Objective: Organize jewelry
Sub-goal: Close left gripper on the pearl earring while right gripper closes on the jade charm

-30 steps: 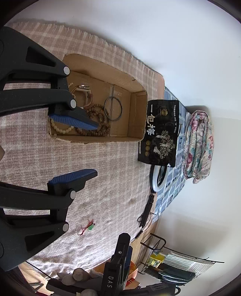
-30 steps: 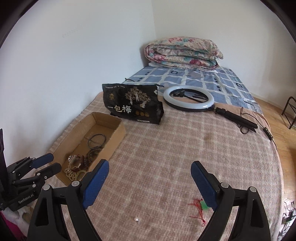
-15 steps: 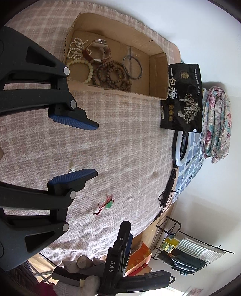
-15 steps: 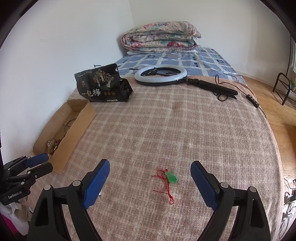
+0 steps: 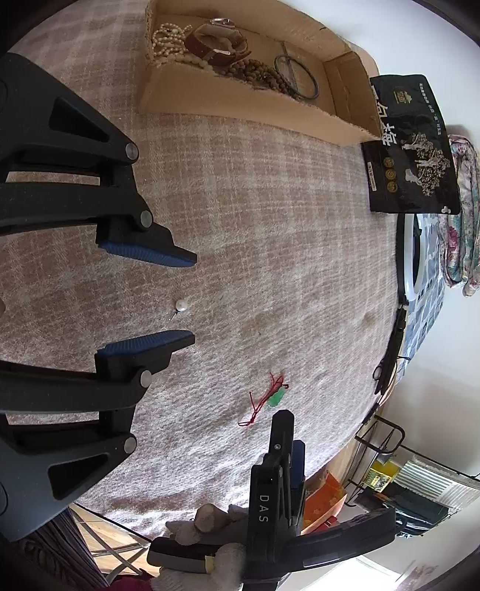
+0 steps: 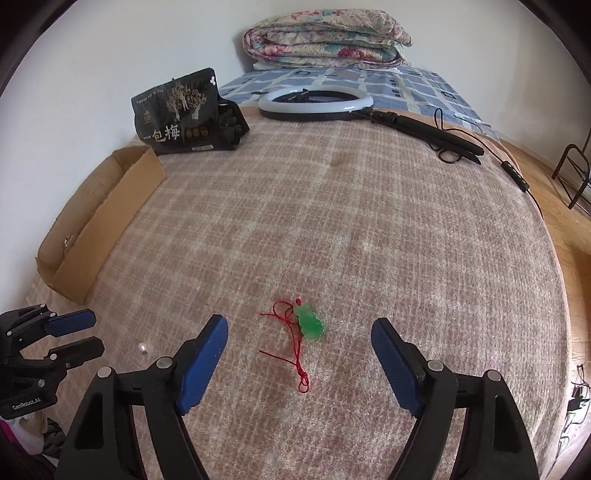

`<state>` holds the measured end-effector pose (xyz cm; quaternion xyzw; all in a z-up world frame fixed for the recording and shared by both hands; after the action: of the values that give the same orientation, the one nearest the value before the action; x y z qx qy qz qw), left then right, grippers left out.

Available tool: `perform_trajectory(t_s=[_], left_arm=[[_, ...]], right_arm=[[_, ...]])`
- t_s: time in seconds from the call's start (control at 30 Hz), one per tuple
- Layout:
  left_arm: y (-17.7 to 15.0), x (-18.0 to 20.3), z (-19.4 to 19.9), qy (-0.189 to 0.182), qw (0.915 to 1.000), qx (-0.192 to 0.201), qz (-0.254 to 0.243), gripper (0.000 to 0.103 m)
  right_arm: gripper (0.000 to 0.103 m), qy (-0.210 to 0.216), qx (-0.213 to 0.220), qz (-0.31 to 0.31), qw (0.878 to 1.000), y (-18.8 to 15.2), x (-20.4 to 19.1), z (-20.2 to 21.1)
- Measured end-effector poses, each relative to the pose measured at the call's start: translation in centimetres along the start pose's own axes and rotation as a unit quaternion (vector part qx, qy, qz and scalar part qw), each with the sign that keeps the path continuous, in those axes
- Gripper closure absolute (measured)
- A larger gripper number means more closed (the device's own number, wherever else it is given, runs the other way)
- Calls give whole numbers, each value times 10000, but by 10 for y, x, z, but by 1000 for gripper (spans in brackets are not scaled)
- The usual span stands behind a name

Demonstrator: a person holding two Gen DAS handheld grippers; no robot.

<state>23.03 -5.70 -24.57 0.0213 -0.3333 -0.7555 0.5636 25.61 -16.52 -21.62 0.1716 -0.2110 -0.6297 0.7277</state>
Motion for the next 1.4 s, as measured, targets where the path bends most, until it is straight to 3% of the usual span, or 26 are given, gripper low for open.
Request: perform_trajectory(t_s=[0.63, 0.7, 0.87, 1.0, 1.4], left_arm=[[-13, 2, -40, 130, 9987, -405, -289, 75], [-13, 2, -42, 149, 9985, -414, -322, 80], [-14, 1, -44, 161, 9984, -424, -347, 82], [-13, -1, -45, 177, 9984, -413, -350, 87], [-13, -1, -44, 201, 9983, -387, -393, 88]], right_arm=[[23, 30, -251, 251, 9994, -9, 4, -39], [26, 24, -268, 308, 9992, -9, 2, -41], [32, -111, -297, 542, 9980, -11, -3, -46], [45, -111, -288, 620, 9976, -11, -6, -47], [87, -206, -282, 770, 9964, -12, -13, -44]])
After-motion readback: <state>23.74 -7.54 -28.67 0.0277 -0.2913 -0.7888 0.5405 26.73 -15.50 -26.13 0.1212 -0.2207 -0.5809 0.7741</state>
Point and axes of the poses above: each gripper's, at about its wrist camera, not at the fingertips, and z roughly against the way its jaws point, x to its right, y to its top, the point moved 10 cm from there along -z, roughly the way its jaws point, and after that the axes turned 11 degrees about -y, right-handed, at the moved point
